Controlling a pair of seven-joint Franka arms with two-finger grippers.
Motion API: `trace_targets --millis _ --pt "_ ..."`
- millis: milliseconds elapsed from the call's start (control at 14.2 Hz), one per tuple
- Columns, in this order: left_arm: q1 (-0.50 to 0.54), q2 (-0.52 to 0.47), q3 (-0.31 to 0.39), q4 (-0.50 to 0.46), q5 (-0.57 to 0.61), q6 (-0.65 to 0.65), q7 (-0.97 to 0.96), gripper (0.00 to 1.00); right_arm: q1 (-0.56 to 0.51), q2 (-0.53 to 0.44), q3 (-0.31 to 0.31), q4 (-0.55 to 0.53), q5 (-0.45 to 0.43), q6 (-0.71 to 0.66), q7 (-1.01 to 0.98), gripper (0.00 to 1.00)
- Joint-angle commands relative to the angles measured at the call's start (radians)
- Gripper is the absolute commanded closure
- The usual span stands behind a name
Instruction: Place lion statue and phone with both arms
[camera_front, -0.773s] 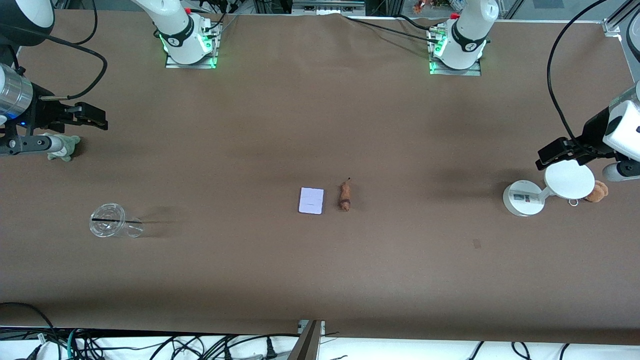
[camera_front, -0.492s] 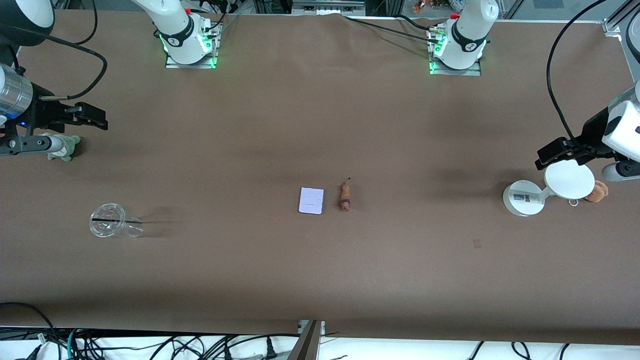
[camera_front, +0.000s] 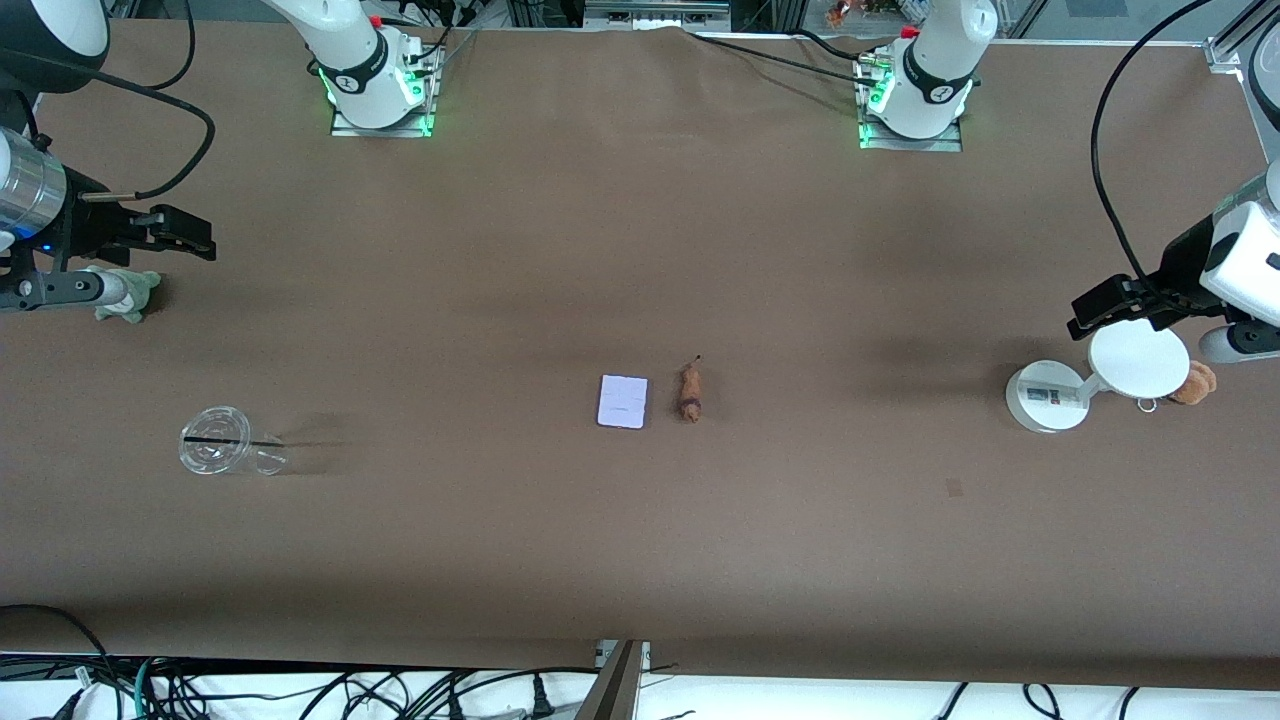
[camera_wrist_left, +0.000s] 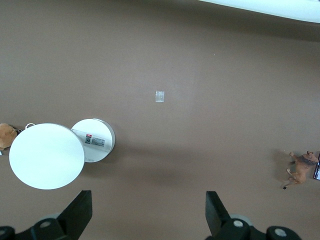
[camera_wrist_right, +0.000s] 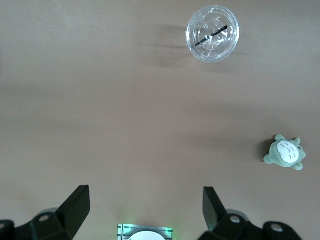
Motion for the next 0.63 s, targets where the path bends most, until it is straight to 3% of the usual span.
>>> trace_targets --millis 0,562 --pt "-0.005 0.011 0.002 0.021 -0.013 -0.022 0.004 0.00 0.000 -0.007 0.000 -0.007 -0.002 -0.007 -0.002 0.00" --pt "-0.002 0.008 0.002 0.002 -0.009 -0.028 0.010 0.00 0.000 -0.007 -0.002 -0.006 -0.002 -0.005 -0.002 0.00"
